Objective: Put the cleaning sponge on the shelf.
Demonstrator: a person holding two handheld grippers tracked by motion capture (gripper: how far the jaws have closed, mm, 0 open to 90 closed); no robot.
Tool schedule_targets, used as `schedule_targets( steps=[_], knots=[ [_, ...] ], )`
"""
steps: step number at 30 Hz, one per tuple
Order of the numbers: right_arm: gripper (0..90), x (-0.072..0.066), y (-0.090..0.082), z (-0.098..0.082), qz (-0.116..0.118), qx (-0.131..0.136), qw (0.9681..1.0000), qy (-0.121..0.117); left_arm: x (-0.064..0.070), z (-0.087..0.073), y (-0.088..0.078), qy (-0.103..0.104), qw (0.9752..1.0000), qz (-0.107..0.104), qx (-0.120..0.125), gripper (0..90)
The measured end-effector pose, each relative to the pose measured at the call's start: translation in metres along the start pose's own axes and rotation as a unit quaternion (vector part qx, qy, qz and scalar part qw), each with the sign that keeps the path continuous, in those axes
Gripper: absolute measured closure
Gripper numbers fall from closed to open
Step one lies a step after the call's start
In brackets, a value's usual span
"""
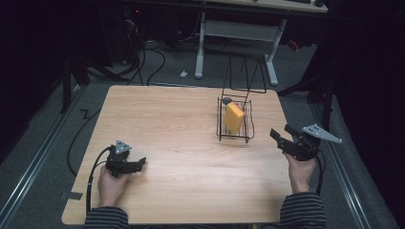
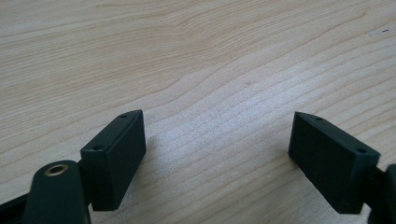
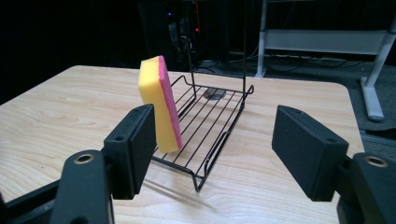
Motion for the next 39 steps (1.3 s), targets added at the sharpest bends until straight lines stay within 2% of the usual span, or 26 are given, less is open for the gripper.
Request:
schedule_targets(
  steps=[18, 39],
  knots=[
    [31.8, -0.005, -0.007, -0.021, 0.005, -0.003, 1.0, 0.005, 0.0, 0.0, 0.0, 0.0, 1.0, 0.001, 0.001, 19.4],
    [32.5, -0.009, 0.006, -0.05, 0.004, -0.031, 0.9995, 0.006, 0.0, 0.0, 0.0, -0.001, 1.0, 0.001, 0.001, 19.4]
  ],
)
Point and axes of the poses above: each handheld gripper's, and its own axes: y roughly forward along the jaws, z roughly out of its top, x roughly to its right, the point moved 2 cm from there along y, roughly forward along the jaws, and after that the axes turned 7 degrees about -z, right-handed, at the moved point
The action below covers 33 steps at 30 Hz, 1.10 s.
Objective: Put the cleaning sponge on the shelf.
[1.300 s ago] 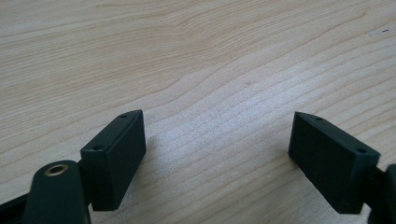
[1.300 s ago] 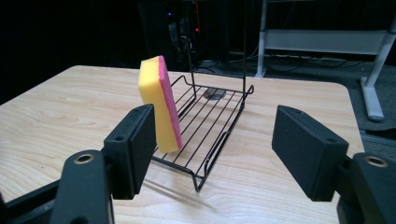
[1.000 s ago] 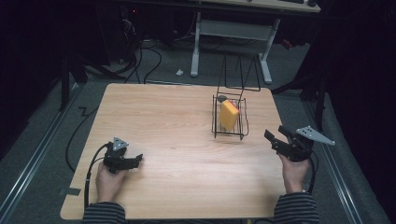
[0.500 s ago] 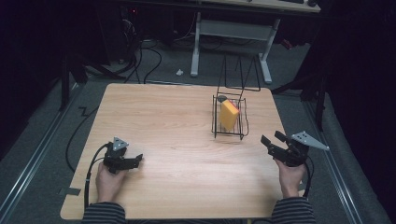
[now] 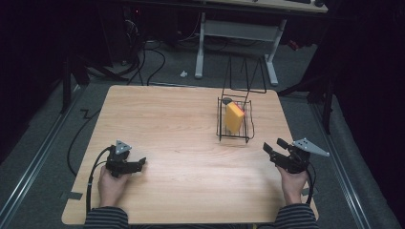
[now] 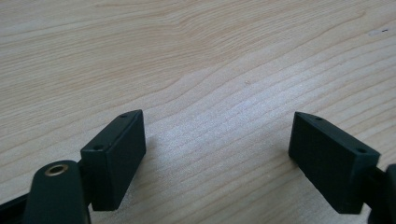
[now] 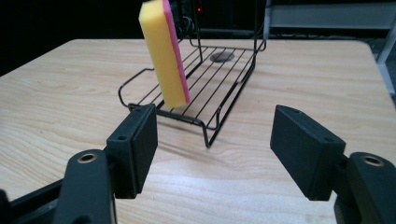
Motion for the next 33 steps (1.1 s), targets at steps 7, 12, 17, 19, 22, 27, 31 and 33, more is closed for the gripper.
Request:
schedule_targets(
  steps=[7, 12, 17, 19, 22, 27, 31, 33],
  knots=[
    [32.8, -0.002, 0.006, -0.011, 0.004, -0.011, 0.9999, 0.007, 0.0, 0.0, 0.0, 0.0, 1.0, 0.0, 0.0, 19.4],
    [33.0, -0.004, 0.01, -0.014, 0.005, -0.015, 0.9999, 0.006, 0.0, 0.0, 0.0, 0.0, 1.0, 0.0, 0.0, 19.4],
    [33.1, -0.006, 0.018, -0.02, 0.002, -0.023, 0.9997, 0.004, 0.0, 0.0, 0.0, 0.0, 1.0, 0.0, 0.0, 19.4],
    [33.2, -0.006, 0.022, -0.023, 0.001, -0.028, 0.9996, 0.002, 0.0, 0.0, 0.0, -0.001, 1.0, 0.0, 0.0, 19.4],
    [33.2, -0.006, 0.025, -0.025, 0.0, -0.032, 0.9995, 0.003, 0.0, 0.0, 0.0, -0.001, 1.0, 0.0, 0.0, 19.4],
    [33.3, -0.006, 0.03, -0.029, -0.002, -0.039, 0.9992, 0.005, 0.0, 0.0, 0.0, -0.001, 1.0, 0.0, 0.0, 19.4],
    [33.3, -0.006, 0.033, -0.032, -0.003, -0.044, 0.999, 0.008, 0.0, 0.0, 0.0, -0.001, 1.0, 0.0, 0.0, 19.4],
    [33.3, -0.006, 0.035, -0.032, -0.006, -0.047, 0.9989, 0.006, 0.0, 0.0, 0.0, -0.001, 1.0, 0.0, 0.0, 19.4]
  ],
)
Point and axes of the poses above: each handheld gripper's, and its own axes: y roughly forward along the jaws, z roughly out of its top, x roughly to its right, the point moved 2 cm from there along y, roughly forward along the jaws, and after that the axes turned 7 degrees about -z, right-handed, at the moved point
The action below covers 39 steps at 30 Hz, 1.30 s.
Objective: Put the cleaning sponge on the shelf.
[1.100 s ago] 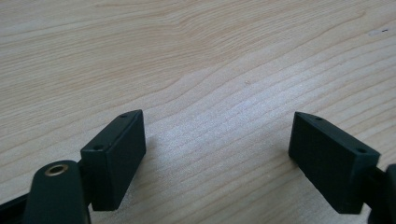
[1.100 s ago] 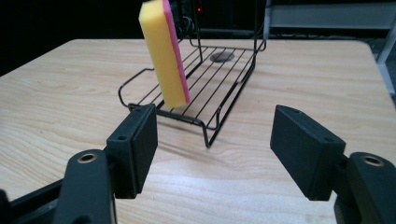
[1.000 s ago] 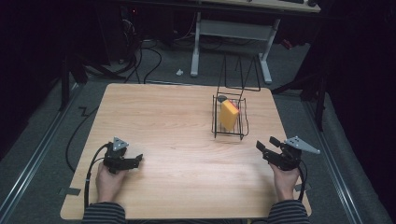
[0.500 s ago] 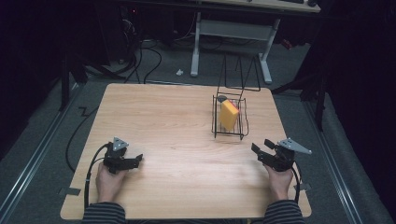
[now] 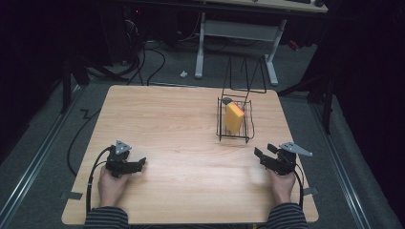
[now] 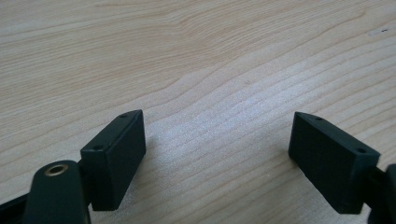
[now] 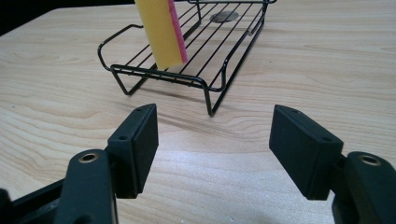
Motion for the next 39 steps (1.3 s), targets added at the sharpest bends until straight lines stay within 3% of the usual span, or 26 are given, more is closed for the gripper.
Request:
schedule_targets(
  steps=[14, 24, 39],
  knots=[
    [33.3, -0.002, 0.014, 0.0, -0.014, -0.022, 0.9994, -0.022, 0.0, 0.0, 0.0, 0.0, 1.0, 0.0, 0.0, 19.4],
    [33.8, 0.001, 0.021, -0.002, -0.024, -0.033, 0.9989, -0.024, 0.0, 0.0, 0.0, 0.0, 1.0, 0.0, 0.0, 19.4],
    [34.4, 0.006, 0.033, -0.004, -0.058, -0.065, 0.9957, -0.031, 0.0, 0.0, 0.0, 0.0, 1.0, 0.0, 0.0, 19.4]
  ],
)
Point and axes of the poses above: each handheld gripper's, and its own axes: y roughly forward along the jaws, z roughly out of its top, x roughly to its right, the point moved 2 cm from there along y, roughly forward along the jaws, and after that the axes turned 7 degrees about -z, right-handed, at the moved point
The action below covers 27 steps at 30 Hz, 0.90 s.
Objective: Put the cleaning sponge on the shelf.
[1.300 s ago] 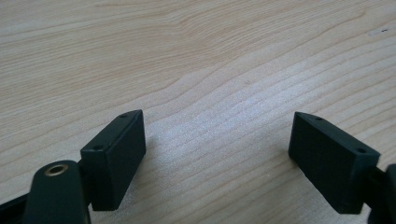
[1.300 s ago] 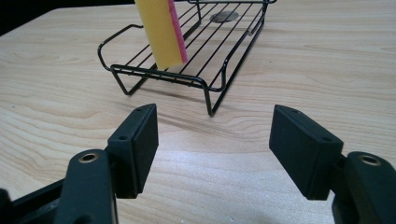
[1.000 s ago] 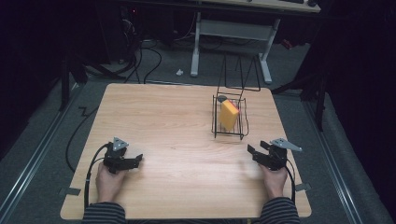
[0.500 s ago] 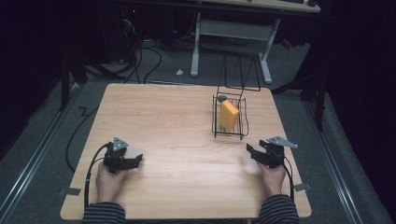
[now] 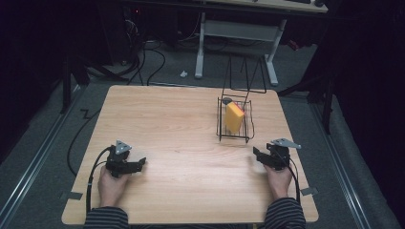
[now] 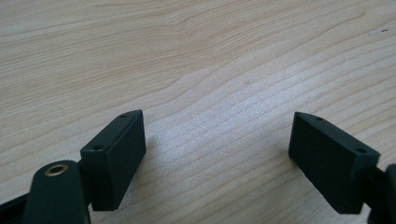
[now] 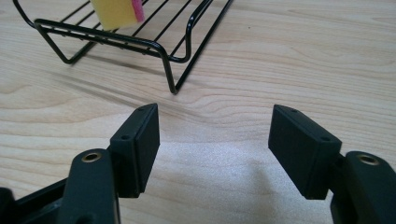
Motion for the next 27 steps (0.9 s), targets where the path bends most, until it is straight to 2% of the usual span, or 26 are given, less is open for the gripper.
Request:
schedule_targets(
  steps=[5, 9, 27],
  knots=[
    [34.3, -0.003, 0.004, 0.001, -0.01, -0.009, 0.9997, -0.018, 0.0, 0.0, 0.0, 0.0, 1.0, 0.0, 0.0, 19.4],
    [34.3, -0.003, 0.006, 0.002, -0.016, -0.017, 0.9995, -0.023, 0.0, 0.0, 0.0, 0.0, 1.0, 0.0, 0.0, 19.4],
    [33.8, 0.0, 0.015, 0.002, -0.031, -0.036, 0.9986, -0.021, 0.0, 0.0, 0.0, 0.0, 1.0, 0.0, 0.0, 19.4]
  ],
)
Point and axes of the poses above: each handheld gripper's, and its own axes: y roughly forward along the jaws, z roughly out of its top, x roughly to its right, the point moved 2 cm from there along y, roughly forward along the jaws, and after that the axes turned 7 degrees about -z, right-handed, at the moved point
